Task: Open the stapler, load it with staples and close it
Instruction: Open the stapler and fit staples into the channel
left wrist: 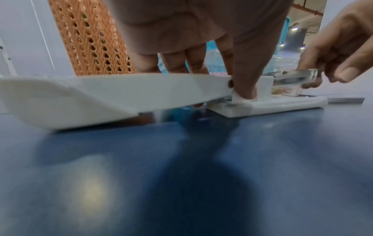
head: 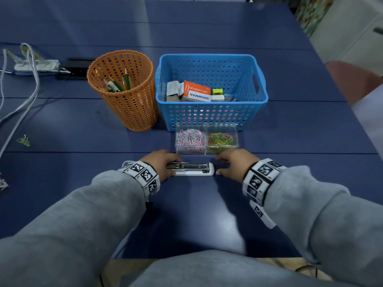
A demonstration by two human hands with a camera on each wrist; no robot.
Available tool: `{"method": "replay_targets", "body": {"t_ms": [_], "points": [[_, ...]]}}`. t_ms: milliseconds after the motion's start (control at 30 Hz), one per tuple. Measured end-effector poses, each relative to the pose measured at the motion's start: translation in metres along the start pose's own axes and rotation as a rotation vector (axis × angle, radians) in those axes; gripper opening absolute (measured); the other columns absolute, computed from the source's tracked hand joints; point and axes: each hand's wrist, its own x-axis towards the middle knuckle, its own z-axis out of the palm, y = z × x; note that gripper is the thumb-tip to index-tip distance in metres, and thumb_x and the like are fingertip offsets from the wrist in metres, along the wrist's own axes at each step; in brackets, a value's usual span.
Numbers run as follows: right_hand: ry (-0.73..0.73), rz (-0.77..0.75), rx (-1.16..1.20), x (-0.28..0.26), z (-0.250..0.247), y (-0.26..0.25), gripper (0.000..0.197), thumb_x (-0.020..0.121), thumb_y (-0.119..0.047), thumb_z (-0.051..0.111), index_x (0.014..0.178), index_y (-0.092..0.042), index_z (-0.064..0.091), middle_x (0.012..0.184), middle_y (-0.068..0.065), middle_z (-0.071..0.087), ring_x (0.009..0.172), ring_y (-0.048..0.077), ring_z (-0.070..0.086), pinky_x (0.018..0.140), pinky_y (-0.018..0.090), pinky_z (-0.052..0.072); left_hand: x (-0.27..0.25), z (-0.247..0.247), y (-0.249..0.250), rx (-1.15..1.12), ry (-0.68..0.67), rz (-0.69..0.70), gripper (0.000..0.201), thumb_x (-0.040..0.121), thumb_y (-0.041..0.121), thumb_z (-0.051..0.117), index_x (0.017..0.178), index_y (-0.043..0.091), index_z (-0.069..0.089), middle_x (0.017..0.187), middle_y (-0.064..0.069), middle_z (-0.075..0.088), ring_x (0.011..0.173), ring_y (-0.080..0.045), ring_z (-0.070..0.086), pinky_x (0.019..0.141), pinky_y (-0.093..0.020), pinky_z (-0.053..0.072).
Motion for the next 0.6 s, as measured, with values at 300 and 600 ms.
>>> {"method": "replay_targets", "body": {"t_ms": [300, 600], "points": [[-0.061, 0.164, -0.097, -0.018, 0.003, 0.032, 0.043, 0.078, -0.036, 0.065, 0.112, -0.013, 0.055, 0.118, 0.011, 0.055, 0.107, 0.028, 0.054, 0.087, 0.034, 0.044, 0.003, 0.002, -0.003, -0.008, 0.019, -0.008, 0.038, 0.079, 0.021, 0.066, 0.116, 0.025, 0.057, 0.114, -0.009, 0.055, 0.108, -0.027, 0.054, 0.096, -0.033, 0.041], [-0.005, 0.169, -0.084, -0.012, 0.005, 0.033, 0.018, 0.082, -0.027, 0.056, 0.093, -0.015, 0.065, 0.106, 0.008, 0.063, 0.095, 0.028, 0.06, 0.08, 0.036, 0.05, 0.003, 0.005, -0.005, -0.013, 0.035, -0.006, 0.037, 0.079, 0.023, 0.065, 0.115, 0.026, 0.057, 0.115, -0.007, 0.056, 0.109, -0.026, 0.054, 0.097, -0.033, 0.041]]}}
